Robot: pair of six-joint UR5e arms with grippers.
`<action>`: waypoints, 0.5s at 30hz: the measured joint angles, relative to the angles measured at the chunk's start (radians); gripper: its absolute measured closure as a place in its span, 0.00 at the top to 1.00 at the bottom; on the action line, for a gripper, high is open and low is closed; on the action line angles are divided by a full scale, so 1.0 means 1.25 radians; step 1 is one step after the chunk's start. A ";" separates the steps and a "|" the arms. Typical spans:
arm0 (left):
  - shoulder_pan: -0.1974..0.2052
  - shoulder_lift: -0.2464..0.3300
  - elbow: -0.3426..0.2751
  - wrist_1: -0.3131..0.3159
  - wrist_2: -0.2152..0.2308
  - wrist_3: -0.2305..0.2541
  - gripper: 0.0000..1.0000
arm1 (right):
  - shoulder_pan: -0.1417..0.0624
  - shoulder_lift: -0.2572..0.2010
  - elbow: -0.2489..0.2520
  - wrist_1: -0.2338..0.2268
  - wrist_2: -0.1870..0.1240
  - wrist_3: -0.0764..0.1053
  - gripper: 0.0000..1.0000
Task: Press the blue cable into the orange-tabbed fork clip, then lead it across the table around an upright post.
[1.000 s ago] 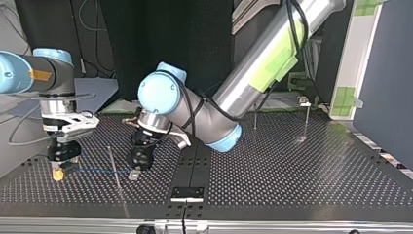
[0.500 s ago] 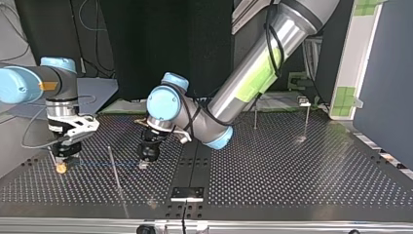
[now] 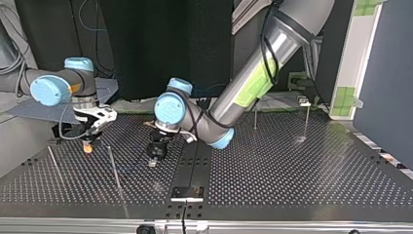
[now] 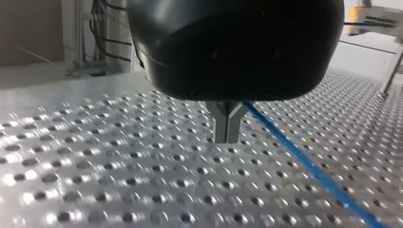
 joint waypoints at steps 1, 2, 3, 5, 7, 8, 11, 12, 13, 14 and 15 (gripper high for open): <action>0.000 -0.002 0.000 -0.001 -0.002 0.003 0.00 | 0.000 0.007 0.003 -0.001 0.001 -0.003 0.00; 0.001 -0.003 0.000 -0.002 -0.005 0.007 0.09 | 0.001 0.016 0.008 -0.003 0.003 -0.008 0.00; 0.001 -0.004 0.000 -0.005 -0.010 0.012 0.28 | 0.001 0.023 0.011 -0.006 0.005 -0.011 0.00; 0.002 -0.005 0.000 -0.011 -0.017 0.020 0.40 | 0.002 0.035 0.019 -0.013 0.008 -0.015 0.00; 0.003 -0.005 0.000 -0.021 -0.024 0.032 0.60 | 0.002 0.043 0.028 -0.021 0.012 -0.016 0.00; 0.003 -0.005 0.000 -0.025 -0.027 0.037 0.72 | 0.002 0.048 0.035 -0.028 0.014 -0.016 0.00; 0.004 -0.005 0.000 -0.039 -0.042 0.054 0.98 | 0.002 0.055 0.056 -0.049 0.017 -0.017 0.00; 0.004 -0.005 0.000 -0.044 -0.050 0.062 0.98 | 0.002 0.057 0.064 -0.057 0.017 -0.018 0.00; 0.005 -0.005 0.000 -0.048 -0.056 0.067 0.98 | 0.002 0.059 0.072 -0.065 0.017 -0.018 0.00; 0.005 -0.005 0.000 -0.051 -0.063 0.071 0.98 | 0.002 0.063 0.082 -0.075 0.017 -0.021 0.00; 0.005 -0.005 0.000 -0.055 -0.072 0.075 0.98 | 0.001 0.068 0.091 -0.084 0.017 -0.023 0.00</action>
